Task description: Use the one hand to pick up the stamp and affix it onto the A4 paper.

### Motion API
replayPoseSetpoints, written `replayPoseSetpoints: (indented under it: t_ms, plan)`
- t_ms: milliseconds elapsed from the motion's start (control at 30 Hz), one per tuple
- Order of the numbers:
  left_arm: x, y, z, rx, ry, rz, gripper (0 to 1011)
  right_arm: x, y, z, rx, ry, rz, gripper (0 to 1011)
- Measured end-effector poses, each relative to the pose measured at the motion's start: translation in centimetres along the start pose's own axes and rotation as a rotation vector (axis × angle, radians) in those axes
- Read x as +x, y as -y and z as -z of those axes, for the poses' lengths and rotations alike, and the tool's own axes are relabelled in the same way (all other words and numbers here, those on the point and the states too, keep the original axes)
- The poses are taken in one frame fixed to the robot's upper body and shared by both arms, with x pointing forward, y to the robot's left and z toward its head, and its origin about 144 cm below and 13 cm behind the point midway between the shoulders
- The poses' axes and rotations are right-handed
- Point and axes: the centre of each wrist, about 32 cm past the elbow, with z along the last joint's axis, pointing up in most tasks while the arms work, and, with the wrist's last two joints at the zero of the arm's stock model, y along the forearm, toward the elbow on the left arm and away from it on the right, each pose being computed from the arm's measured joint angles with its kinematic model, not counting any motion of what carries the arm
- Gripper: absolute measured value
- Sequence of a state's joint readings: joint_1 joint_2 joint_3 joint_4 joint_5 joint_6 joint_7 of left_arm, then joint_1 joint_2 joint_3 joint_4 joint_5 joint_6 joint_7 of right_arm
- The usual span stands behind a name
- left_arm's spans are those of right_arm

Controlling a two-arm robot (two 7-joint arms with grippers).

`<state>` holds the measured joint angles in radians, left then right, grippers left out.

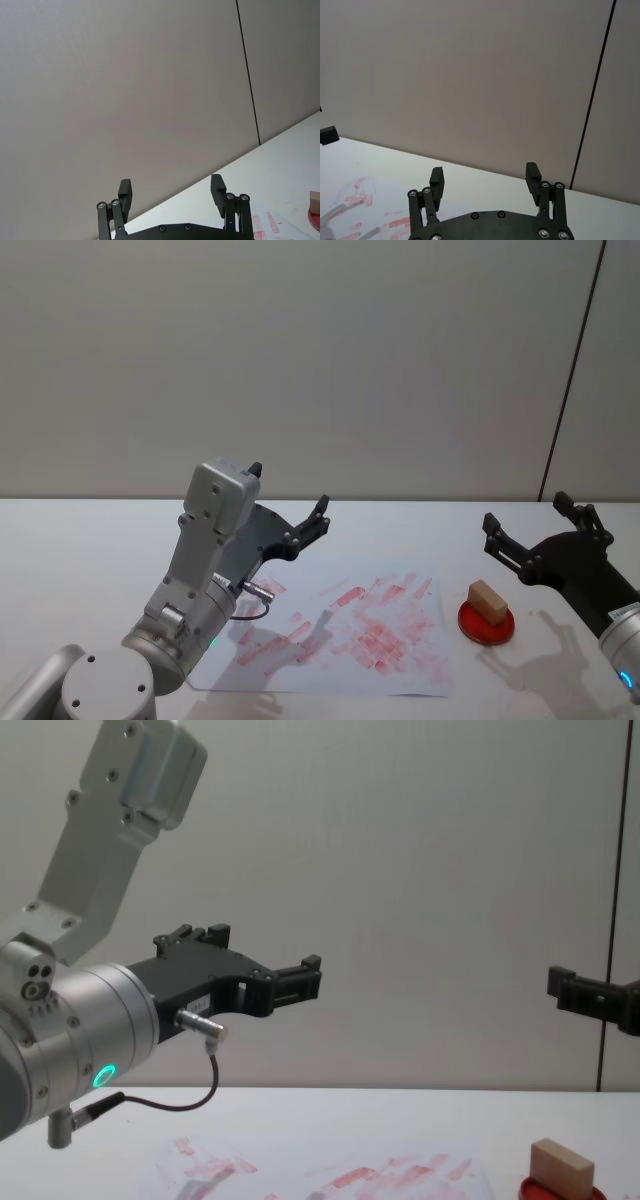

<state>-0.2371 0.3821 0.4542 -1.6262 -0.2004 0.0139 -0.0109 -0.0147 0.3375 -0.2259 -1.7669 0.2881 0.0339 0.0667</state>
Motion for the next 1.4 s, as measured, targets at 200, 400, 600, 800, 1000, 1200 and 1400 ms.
replayPoseSetpoints:
  t_ms: [200,400,600,800,1000,1200,1400]
  plan:
    - [0.0,0.0,0.0,0.0,0.0,0.0,1002,0.0,0.0,0.0,0.0,0.0,0.0,1001]
    - [0.0,0.0,0.0,0.0,0.0,0.0,1003,0.0,0.0,0.0,0.0,0.001,0.0,1001]
    - [0.0,0.0,0.0,0.0,0.0,0.0,1002,0.0,0.0,0.0,0.0,0.001,0.0,1001]
    - [0.0,0.0,0.0,0.0,0.0,0.0,1003,0.1,-0.1,0.1,-0.007,-0.003,-0.009,1001]
    - [0.0,0.0,0.0,0.0,0.0,0.0,1002,0.6,-0.2,0.5,-0.035,-0.008,-0.031,1001]
    - [0.0,0.0,0.0,0.0,0.0,0.0,1002,1.2,-0.3,1.3,-0.082,-0.007,-0.052,1001]
    - [0.0,0.0,0.0,0.0,0.0,0.0,1003,1.9,-0.5,2.3,-0.135,0.004,-0.072,1001]
